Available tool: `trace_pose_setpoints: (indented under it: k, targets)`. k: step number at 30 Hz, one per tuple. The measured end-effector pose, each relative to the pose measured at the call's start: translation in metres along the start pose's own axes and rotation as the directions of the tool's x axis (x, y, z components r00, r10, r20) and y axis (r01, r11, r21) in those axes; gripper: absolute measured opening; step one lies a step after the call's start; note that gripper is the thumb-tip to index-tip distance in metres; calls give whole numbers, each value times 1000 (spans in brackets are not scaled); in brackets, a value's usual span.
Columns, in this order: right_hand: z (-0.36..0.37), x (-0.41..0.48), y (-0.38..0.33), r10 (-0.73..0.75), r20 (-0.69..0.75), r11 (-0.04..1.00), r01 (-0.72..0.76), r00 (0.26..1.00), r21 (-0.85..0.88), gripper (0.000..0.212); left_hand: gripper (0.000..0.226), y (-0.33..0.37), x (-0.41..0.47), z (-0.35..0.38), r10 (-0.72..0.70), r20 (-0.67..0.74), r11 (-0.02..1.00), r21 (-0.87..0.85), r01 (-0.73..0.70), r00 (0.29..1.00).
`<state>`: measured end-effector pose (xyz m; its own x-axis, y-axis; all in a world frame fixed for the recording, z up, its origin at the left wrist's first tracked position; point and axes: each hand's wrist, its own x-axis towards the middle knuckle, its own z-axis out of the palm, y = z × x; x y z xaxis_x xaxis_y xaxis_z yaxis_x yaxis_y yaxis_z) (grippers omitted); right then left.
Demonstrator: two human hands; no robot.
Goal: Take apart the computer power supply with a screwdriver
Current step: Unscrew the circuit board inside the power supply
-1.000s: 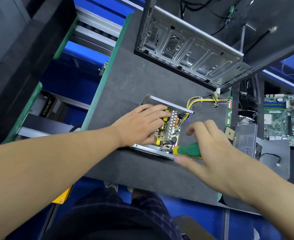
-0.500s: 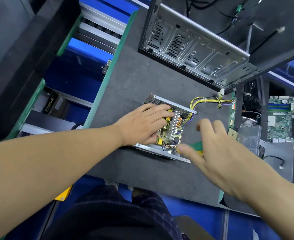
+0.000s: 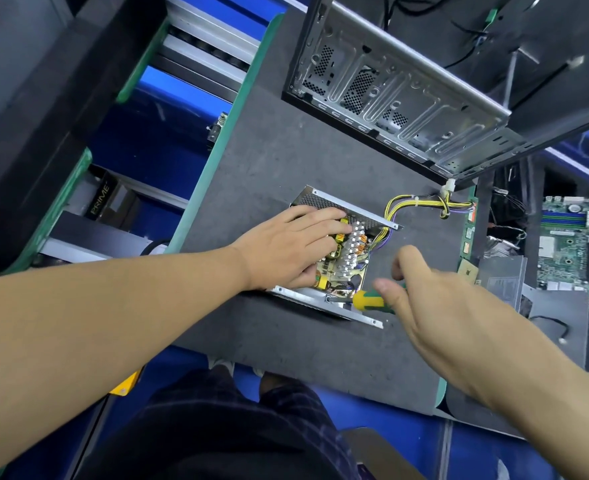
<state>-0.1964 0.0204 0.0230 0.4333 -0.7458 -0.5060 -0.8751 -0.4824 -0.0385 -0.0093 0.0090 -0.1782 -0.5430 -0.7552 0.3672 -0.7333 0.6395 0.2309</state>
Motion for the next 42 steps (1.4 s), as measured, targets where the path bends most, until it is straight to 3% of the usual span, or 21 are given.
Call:
trace_pose_setpoints:
  k: [3,5,7,9,11,15,17,18,20,24,27,30,32,36,39,40,42]
  targets:
    - [-1,2,3,-88,0,991,88,996,96,11,22,0,0,0,-12,8,1000,7,12,1000]
    - [-1,0,6,-168,75,977,156,983,144,33,22,0,-1,0,-11,2,1000,2,11,1000]
    - [-4,-4,2,-153,132,974,126,979,190,35,22,1,0,-2,-8,-1,1000,2,8,1000]
    - [-3,-6,-4,-73,54,984,62,996,168,31,23,1,0,-3,-10,3,1000,-4,10,1000]
    - [-1,-6,-6,-26,1,998,26,1000,62,44,23,1,0,-4,-8,4,1000,-10,8,1000]
    - [-3,0,-1,-61,28,991,58,998,123,13,23,2,0,-6,-8,3,1000,2,8,1000]
    - [-4,0,3,-138,111,983,123,984,138,38,22,2,0,-6,-5,-6,1000,5,5,1000]
    - [-5,-2,3,-134,143,982,112,981,149,39,22,2,0,-6,-3,-8,1000,8,3,1000]
    - [-8,-5,-4,-90,110,986,73,990,153,23,22,2,0,-5,-4,-10,1000,3,4,1000]
    - [0,-2,-5,-19,29,999,17,999,43,38,21,2,0,-4,-2,-17,1000,-9,2,1000]
    - [-1,2,-1,-104,15,990,102,994,98,13,22,1,0,-3,-7,-4,1000,2,7,1000]
    - [-4,1,3,-164,119,980,148,979,133,43,22,1,0,-4,-6,1,1000,7,6,1000]
    - [-5,-2,-2,-117,101,989,107,988,102,34,22,1,0,-4,-7,0,1000,5,7,1000]
    - [-3,1,-9,-29,6,999,29,1000,-26,47,22,1,-1,-4,-9,-11,1000,-18,8,1000]
    - [-2,4,-6,-79,36,996,80,996,-32,14,21,2,-1,-3,-5,-13,1000,-5,5,1000]
    - [-3,4,-2,-134,65,991,134,989,-4,17,22,1,-1,-3,-5,-12,1000,4,5,1000]
    - [-6,3,1,-188,178,982,180,966,61,50,22,1,-1,-2,-5,-8,1000,19,5,1000]
